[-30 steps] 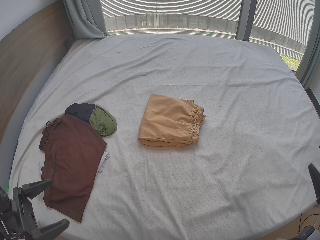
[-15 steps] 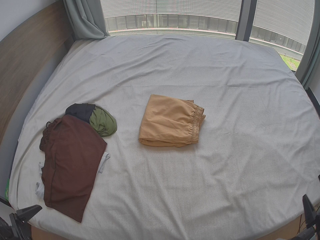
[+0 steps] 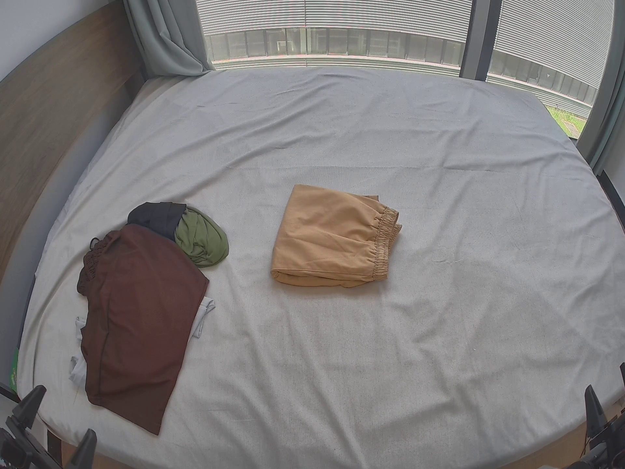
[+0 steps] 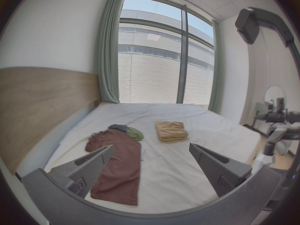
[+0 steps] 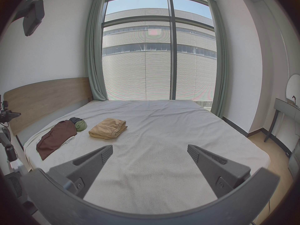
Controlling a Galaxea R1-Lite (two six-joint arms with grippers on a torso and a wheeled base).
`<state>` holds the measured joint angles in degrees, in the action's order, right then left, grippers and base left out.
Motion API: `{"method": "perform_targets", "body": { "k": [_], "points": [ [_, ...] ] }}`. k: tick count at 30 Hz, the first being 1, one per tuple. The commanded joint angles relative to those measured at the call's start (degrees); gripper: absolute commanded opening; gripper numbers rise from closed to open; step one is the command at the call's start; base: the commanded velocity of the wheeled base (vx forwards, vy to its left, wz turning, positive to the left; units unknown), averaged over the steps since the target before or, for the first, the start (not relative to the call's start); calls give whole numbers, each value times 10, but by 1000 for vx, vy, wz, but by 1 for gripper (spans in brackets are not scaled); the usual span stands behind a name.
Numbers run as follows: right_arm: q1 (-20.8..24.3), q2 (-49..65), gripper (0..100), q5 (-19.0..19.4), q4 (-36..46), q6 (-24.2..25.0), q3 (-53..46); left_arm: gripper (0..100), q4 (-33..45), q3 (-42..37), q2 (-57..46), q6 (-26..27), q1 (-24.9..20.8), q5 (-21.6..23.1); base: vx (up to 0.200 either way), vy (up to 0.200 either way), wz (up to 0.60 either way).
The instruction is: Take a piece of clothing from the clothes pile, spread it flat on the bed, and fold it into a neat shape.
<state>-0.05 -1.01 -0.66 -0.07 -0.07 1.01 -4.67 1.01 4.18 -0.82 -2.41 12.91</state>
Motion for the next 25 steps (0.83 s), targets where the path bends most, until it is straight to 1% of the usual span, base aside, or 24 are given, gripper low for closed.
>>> {"method": "perform_targets", "body": {
  "k": [1, 2, 3, 4, 5, 6, 7, 9, 14, 25],
  "points": [
    [-1, 9, 100, 2, 2, -2, -10, 100, 6, -10, -29, 38, 29, -46, 0, 0, 0],
    [-1, 9, 100, 2, 2, -2, -10, 100, 6, -10, -30, 36, 29, -50, 0, 0, 0],
    [0, 10, 100, 3, 2, -3, -10, 100, 5, -10, -30, 30, 29, -74, 0, 0, 0],
    [0, 10, 100, 6, 2, -5, -10, 100, 13, -10, -29, 37, 29, -90, 0, 0, 0],
    [0, 10, 100, 6, 2, -5, -10, 100, 13, -10, -29, 37, 29, -90, 0, 0, 0],
    [-2, 10, 100, 12, 2, -8, -10, 100, 54, -9, -30, 26, 29, -132, 0, 0, 0],
    [-2, 10, 100, 13, 1, -9, -10, 100, 59, -9, -30, 21, 29, -138, 0, 0, 0],
    [-2, 10, 100, 17, 1, -15, -10, 100, 44, -10, -30, 18, 28, -134, 0, 0, 0],
    [-2, 9, 100, 15, 2, -6, -10, 100, 46, -10, -39, 12, 22, -134, 0, 0, 0],
    [-1, 10, 100, 15, 2, -6, -10, 100, 47, -10, -40, 13, 23, -134, 0, 0, 0]
  ]
}}
